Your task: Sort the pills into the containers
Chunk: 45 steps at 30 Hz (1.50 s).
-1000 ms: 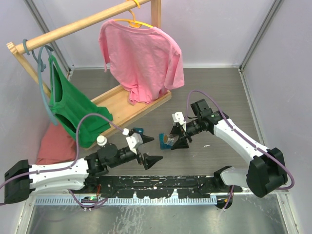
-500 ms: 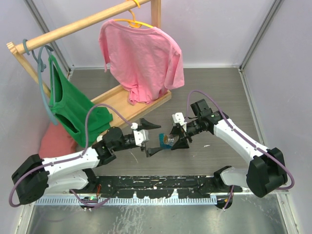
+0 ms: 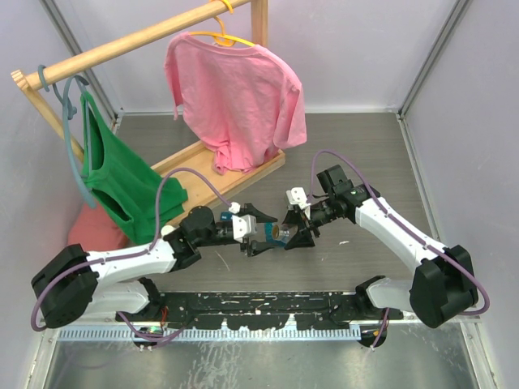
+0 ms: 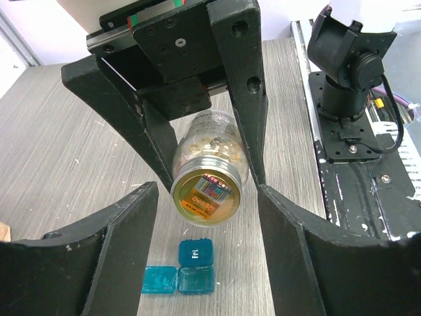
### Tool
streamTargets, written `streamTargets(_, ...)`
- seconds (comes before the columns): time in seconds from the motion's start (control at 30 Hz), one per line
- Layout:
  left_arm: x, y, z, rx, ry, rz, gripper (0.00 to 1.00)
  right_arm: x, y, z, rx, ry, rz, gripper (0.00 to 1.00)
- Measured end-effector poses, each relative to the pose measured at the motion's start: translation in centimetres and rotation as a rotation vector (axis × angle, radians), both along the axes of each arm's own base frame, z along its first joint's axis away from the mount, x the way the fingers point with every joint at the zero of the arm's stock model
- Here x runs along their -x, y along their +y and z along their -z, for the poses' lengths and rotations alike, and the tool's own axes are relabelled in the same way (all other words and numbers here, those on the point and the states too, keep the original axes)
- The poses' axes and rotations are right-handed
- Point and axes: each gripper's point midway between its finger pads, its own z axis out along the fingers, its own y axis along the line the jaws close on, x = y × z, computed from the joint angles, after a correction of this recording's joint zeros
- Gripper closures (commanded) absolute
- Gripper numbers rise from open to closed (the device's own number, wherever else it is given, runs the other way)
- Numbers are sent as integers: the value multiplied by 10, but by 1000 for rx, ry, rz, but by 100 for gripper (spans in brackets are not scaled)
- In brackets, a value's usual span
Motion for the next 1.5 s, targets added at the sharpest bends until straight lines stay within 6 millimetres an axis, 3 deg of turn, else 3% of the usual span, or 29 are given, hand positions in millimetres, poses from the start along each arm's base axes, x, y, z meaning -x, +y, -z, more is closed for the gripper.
streamTargets(0.2,-1,-1,0,5,0,0,46,1,-1,0,3,7,0,99)
streamTargets(0.6,-1,-3,2,0,19,1,46,2,-1,1,4,8,-1,99)
streamTargets(0.77,-1,-3,2,0,31,2,81,2,-1,1,5,9,-2,99)
streamTargets(0.87,0,-3,3,2,55,3,95,2,-1,1,6,12,-1,99)
streamTargets(0.93,1,-3,3,6,85,2,100,3,-2,1,6,15,-1,99)
streamTargets(1.07,3,-3,1,26,239,-28,100,4,-2,1,6,22,-2,99)
streamTargets(1.27,-6,0,-1,54,733,-225,100,3,-1,-1,1,22,-1,99)
streamTargets(1.5,-4,2,-2,122,1090,-416,100,1,0,-3,-2,10,-1,99)
